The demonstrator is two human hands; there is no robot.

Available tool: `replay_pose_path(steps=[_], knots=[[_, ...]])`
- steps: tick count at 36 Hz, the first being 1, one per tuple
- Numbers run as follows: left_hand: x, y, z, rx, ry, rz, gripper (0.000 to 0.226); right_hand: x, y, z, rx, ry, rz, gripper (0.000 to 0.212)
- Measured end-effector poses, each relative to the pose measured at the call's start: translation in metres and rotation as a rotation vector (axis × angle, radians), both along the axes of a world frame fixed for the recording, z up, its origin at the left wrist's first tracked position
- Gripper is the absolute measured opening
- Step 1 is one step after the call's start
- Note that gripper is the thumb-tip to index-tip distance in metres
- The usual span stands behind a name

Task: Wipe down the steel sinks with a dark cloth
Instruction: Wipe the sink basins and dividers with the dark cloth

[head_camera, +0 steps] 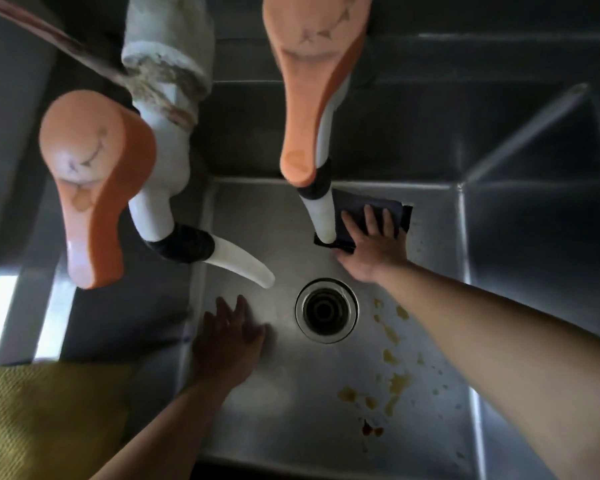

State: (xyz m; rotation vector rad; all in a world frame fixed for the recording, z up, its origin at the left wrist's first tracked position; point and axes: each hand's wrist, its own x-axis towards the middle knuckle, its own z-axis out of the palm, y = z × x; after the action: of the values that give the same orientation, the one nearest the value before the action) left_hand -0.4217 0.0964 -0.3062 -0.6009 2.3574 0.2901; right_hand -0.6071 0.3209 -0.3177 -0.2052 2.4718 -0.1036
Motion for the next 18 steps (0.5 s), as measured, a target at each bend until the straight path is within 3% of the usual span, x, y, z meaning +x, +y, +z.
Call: replay_pose_path(steps=[3,4,7,9,12,18], knots=[[-0.004,-0.001,0.007,0.050,0.100,-0.123,0.053,-0.019,-0.013,0.001,-0.015,0.007,-0.038,0.083],[-0.004,-0.001,0.008,0.060,0.048,-0.196,0.053,-0.025,-0.018,0.001,-0.010,0.004,-0.046,0.084],[-0.001,-0.005,-0.002,-0.047,0.012,-0.350,0.072,-0.031,-0.033,0.001,0.022,0.001,-0.062,0.091],[0.004,-0.010,-0.013,-0.057,-0.055,-0.237,0.067,-0.026,-0.041,0.000,0.025,0.015,-0.073,0.094],[0.010,-0.004,-0.017,-0.096,0.110,-0.247,0.063,-0.019,-0.048,-0.003,0.012,0.069,-0.085,0.093],[0.015,-0.003,-0.029,-0.063,0.078,-0.074,0.065,-0.012,-0.057,-0.021,-0.035,0.205,-0.013,0.080]])
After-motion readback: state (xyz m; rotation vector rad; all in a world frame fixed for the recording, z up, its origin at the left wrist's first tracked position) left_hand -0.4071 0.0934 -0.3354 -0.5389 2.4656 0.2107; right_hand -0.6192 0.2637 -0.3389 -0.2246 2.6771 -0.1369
